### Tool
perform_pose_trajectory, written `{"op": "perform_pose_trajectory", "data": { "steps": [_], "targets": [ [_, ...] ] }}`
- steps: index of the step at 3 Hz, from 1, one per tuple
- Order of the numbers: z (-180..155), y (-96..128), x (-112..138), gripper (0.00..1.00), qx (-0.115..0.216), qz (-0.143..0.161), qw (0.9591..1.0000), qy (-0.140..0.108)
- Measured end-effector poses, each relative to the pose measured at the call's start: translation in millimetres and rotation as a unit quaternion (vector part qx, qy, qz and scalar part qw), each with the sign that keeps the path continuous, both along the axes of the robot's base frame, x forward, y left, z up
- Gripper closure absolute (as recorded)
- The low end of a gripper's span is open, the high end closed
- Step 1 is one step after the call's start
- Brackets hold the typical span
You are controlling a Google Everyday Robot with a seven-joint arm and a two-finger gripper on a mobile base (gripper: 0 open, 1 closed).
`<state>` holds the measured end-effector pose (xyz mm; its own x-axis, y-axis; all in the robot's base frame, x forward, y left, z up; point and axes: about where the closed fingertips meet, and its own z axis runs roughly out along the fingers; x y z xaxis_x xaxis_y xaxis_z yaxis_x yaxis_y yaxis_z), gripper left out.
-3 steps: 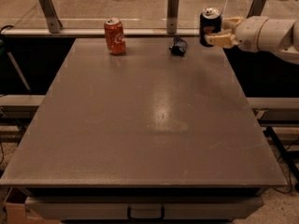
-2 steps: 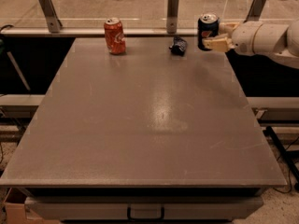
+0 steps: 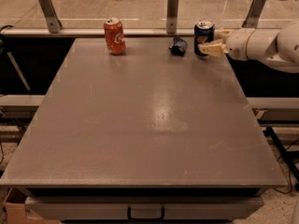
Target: Move pepsi can near rxbar blueberry
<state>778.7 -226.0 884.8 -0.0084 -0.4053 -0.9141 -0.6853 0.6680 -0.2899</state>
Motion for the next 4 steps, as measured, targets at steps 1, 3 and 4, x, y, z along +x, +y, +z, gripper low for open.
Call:
{"op": "perform_pose_trajectory", "data": {
  "steps": [1,3,4],
  "targets": [
    [-4.0,4.2,1.4,0.28,0.008,0.003,1.0000,0.004],
    [-4.7,23.9,-4.8,0.00,0.022,0.033,0.9992,0.009],
    [-1.5,25.0,-16.4,0.00,0.025,0.039,0.9989,0.008]
  ]
}}
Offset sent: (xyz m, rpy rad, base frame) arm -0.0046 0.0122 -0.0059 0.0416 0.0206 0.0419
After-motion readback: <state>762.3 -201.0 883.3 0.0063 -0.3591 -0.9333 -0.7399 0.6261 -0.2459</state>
